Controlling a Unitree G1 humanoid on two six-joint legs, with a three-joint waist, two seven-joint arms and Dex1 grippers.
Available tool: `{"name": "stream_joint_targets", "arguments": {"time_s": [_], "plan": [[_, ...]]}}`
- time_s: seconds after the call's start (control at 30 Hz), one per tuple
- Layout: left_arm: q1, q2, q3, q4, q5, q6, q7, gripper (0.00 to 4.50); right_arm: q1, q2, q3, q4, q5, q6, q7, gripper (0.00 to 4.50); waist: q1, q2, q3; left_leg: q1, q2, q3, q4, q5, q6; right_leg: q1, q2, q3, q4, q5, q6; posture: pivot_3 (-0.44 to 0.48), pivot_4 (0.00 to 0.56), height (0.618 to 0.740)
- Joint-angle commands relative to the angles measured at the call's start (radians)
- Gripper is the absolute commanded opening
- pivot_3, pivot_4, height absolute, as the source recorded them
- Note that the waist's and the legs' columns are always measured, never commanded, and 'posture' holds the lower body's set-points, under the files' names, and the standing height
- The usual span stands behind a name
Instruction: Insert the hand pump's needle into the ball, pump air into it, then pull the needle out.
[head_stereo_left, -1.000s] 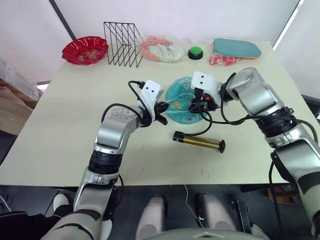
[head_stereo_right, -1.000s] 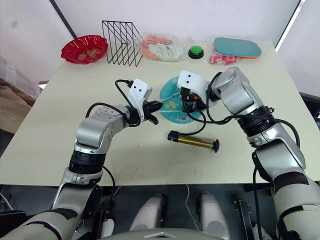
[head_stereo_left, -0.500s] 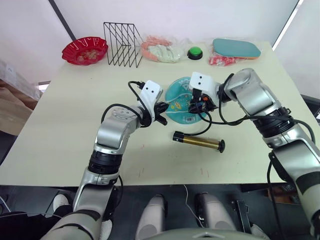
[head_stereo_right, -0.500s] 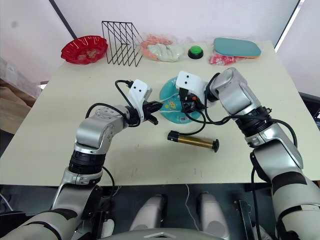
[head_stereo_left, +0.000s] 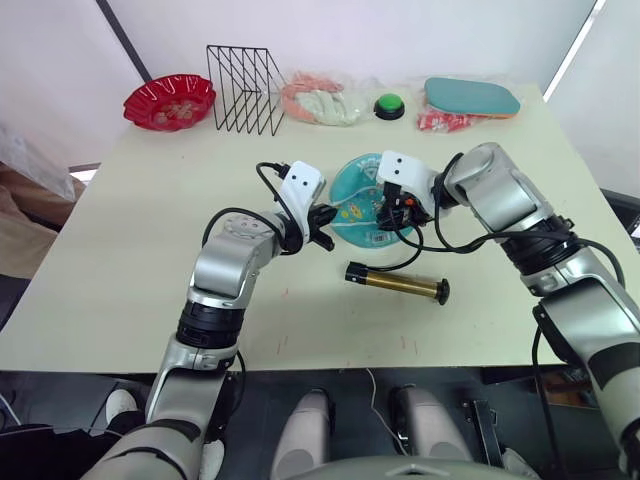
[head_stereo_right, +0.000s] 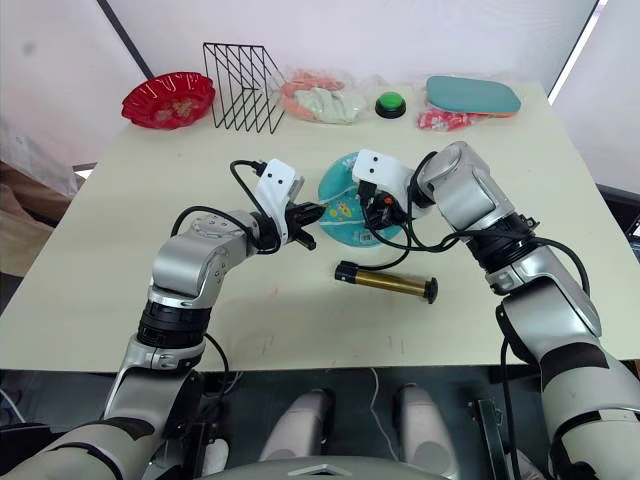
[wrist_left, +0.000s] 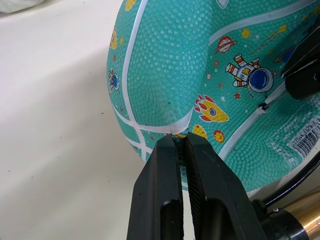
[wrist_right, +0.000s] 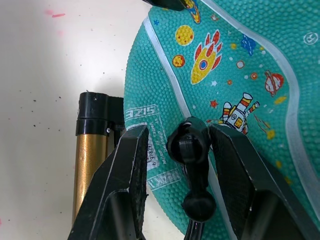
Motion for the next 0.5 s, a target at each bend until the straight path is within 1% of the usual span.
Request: {"name": "stream_joint_targets", "arguments": {"time_s": [0.03, 0.43, 0.5], "plan": [[0.010, 0.007, -0.010, -0.008, -0.003, 0.001, 0.002, 0.00, -0.035, 0.001, -0.020, -0.015, 0.000, -0.012, -0.005, 2.00, 0.000, 0.000, 0.000, 0.000, 0.000, 0.000, 0.000, 0.000, 0.000, 0.000, 0.000, 0.000, 0.000, 0.000, 0.000, 0.000, 0.150, 0.740], [0.012, 0.010, -0.010, -0.006, -0.001, -0.003, 0.002, 0.00, -0.035, 0.004, -0.012, -0.004, -0.005, -0.016, -0.012, 2.00, 0.000, 0.000, 0.000, 0.000, 0.000, 0.000, 0.002, 0.000, 0.000, 0.000, 0.000, 0.000, 0.001, 0.000, 0.000, 0.000, 0.150, 0.740], [0.012, 0.012, -0.009, -0.002, -0.001, -0.006, 0.001, 0.00, -0.033, 0.003, -0.008, 0.001, -0.009, -0.019, -0.014, 1.47, 0.000, 0.000, 0.000, 0.000, 0.000, 0.000, 0.002, 0.000, 0.000, 0.000, 0.000, 0.000, 0.001, 0.000, 0.000, 0.000, 0.150, 0.740]]}}
